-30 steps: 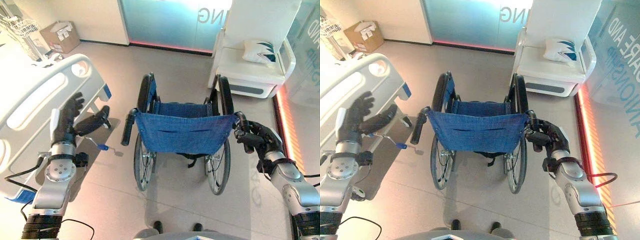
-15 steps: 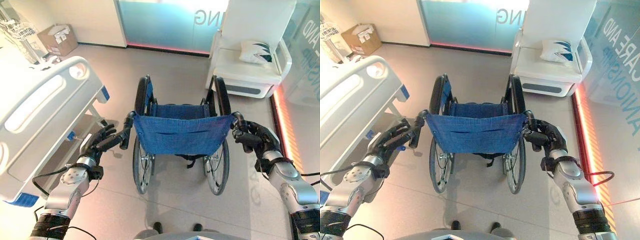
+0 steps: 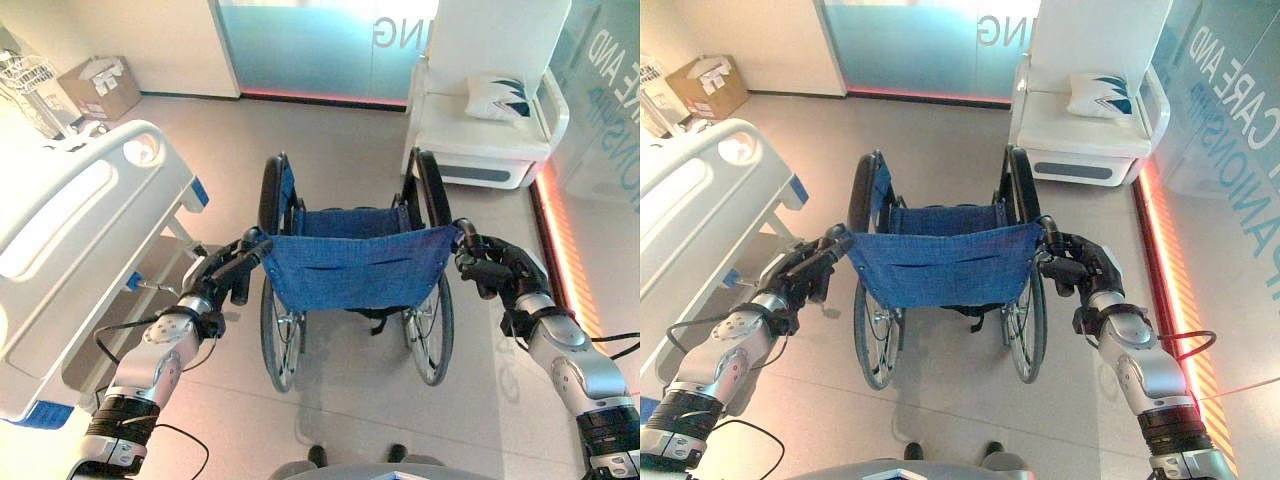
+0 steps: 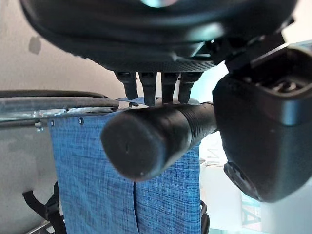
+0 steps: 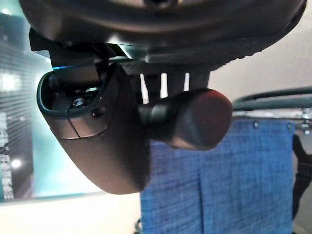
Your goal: Push the wheelchair next to the bed
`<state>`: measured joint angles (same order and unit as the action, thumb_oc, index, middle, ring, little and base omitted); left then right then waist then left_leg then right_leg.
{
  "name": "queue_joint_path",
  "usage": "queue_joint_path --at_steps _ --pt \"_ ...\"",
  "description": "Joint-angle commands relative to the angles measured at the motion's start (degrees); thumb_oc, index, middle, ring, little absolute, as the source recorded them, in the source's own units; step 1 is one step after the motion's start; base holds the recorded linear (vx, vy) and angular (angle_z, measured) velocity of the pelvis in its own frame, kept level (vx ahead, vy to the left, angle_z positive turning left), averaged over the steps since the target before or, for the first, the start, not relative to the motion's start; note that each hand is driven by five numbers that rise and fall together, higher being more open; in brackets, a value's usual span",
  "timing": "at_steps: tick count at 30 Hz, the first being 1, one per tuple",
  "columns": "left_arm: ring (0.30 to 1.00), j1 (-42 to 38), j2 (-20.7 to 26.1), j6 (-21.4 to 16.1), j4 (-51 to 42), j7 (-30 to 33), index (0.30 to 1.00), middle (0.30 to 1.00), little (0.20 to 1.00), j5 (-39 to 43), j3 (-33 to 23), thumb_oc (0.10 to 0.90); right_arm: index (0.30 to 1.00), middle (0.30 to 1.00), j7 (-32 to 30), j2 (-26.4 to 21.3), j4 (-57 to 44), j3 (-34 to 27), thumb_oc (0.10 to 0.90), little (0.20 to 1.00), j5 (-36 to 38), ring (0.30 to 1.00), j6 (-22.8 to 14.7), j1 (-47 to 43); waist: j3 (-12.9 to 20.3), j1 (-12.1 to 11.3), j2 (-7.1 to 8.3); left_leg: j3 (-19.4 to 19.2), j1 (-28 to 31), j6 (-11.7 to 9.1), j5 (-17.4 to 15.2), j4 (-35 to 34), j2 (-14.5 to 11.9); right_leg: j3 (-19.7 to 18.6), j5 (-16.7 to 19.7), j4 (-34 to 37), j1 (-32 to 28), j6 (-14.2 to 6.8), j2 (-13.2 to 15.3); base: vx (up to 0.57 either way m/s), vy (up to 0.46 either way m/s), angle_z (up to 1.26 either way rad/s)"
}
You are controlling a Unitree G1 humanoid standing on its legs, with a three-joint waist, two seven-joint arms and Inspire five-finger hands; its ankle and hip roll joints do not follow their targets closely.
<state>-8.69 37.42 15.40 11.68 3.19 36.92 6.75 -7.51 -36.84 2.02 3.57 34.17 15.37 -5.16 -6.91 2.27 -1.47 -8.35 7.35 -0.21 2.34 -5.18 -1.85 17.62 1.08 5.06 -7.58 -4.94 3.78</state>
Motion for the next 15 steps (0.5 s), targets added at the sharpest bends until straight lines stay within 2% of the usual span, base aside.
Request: queue_joint_path --at_steps 1,6,15 --pt "0.9 -10.1 1.2 -4.3 -0.3 -1.6 0.9 0.9 0.9 2.2 0.2 0.8 0.3 0.3 4.2 1.2 -2.6 6.9 0.4 0.3 -0.8 0.3 -5.3 -4.4 2.2 0.0 0.46 -4.8 -0.3 -1.3 -2.8 0.2 2.4 -1.0 -3.2 -4.1 1.1 -1.0 -1.1 0.0 0.0 0.0" --pt "0.9 -11.4 2.2 1.4 1.7 -3.4 0.9 0.9 0.9 -3.2 2.6 0.8 0.3 0.3 3.8 1.0 -2.7 7.4 0.4 0.3 -0.9 0.3 -4.8 -4.7 2.2 0.4 0.29 -5.3 -0.3 -1.2 -2.8 0.2 2.4 -1.2 -3.2 -4.1 1.3 -1.1 -1.2 0.0 0.0 0.0" --pt "0.9 -13.1 5.4 5.9 6.2 -4.9 0.9 0.9 0.9 -6.6 4.7 0.8 0.3 0.3 3.7 -0.2 -3.0 8.1 0.4 0.3 0.3 0.3 -4.2 -5.0 2.1 0.8 0.04 -5.7 -0.2 -0.9 -2.7 0.2 2.7 -1.7 -3.1 -4.2 1.4 -1.1 -1.3 0.0 0.0 0.0"
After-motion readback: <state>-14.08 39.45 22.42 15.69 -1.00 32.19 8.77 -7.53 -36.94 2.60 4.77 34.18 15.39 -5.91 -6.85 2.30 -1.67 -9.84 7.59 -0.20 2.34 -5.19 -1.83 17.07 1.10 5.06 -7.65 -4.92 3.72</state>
